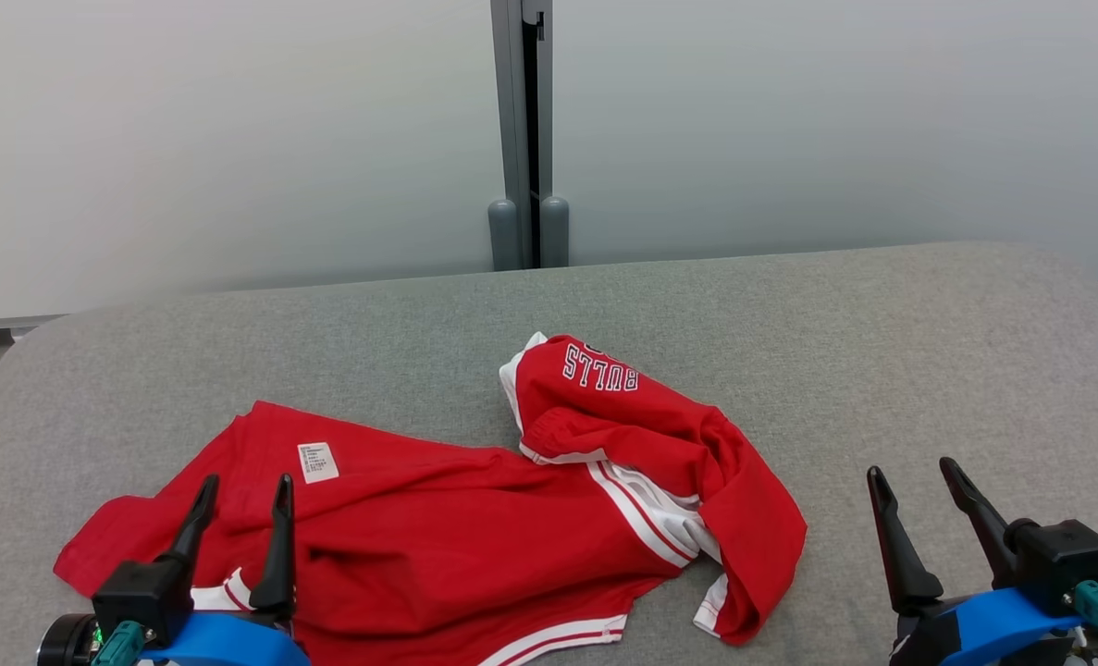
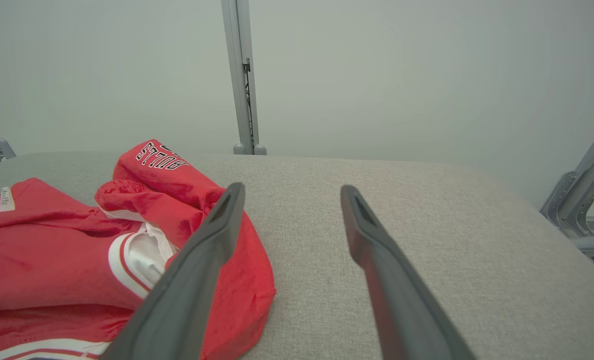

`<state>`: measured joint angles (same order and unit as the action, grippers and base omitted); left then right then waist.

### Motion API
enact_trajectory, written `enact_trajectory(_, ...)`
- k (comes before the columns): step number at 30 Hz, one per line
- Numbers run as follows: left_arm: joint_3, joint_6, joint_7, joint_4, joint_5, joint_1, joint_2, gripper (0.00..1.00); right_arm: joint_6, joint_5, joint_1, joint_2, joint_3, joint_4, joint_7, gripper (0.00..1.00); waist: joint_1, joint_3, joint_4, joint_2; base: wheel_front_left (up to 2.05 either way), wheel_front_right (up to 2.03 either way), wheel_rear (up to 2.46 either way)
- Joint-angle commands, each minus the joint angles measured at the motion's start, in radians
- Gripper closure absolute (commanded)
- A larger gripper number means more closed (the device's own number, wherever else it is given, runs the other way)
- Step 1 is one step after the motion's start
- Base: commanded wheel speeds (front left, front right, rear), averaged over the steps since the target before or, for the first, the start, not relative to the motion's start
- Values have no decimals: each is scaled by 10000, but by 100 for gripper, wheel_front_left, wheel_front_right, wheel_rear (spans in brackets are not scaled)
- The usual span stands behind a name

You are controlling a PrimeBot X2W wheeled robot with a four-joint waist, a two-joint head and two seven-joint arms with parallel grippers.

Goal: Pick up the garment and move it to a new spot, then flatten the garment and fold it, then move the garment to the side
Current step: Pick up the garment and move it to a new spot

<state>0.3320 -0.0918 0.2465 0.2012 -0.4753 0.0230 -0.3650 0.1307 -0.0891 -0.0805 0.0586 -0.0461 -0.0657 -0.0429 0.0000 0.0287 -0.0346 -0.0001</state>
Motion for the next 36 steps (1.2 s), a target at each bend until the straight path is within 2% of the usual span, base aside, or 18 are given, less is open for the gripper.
enact_trajectory(1,-22,-37,-35,-15,-8,-2,-64,0,1,9,-94,-3,-14,-44,-20,0,0,-17,6,1,0,0,0)
enact_trajectory(16,156,-141,-279,-219,34,201,-157,0,1,49,90,-44,14,8,89,0,0,-230,93,1,0,0,0)
enact_trajectory(22,801,172,-1720,351,-201,639,80,0,1,98,317,-32,186,-103,43,0,0,-967,210,1,0,0,0)
enact_trajectory(29,1331,125,-3449,1604,-406,993,350,0,1,32,633,-38,227,12,167,0,0,-1652,221,1,0,0,0)
enact_trajectory(34,1764,297,-4896,2366,-586,1064,386,0,1,16,803,-33,238,111,204,0,0,-1922,235,1,0,0,0)
enact_trajectory(35,1820,328,-5015,2414,-591,1129,384,49,1,7,838,-28,239,141,223,0,0,-1950,235,1,0,0,0)
enact_trajectory(36,1888,392,-5103,2432,-560,1182,365,86,1,1,866,-24,242,177,237,0,0,-1962,239,1,0,0,0)
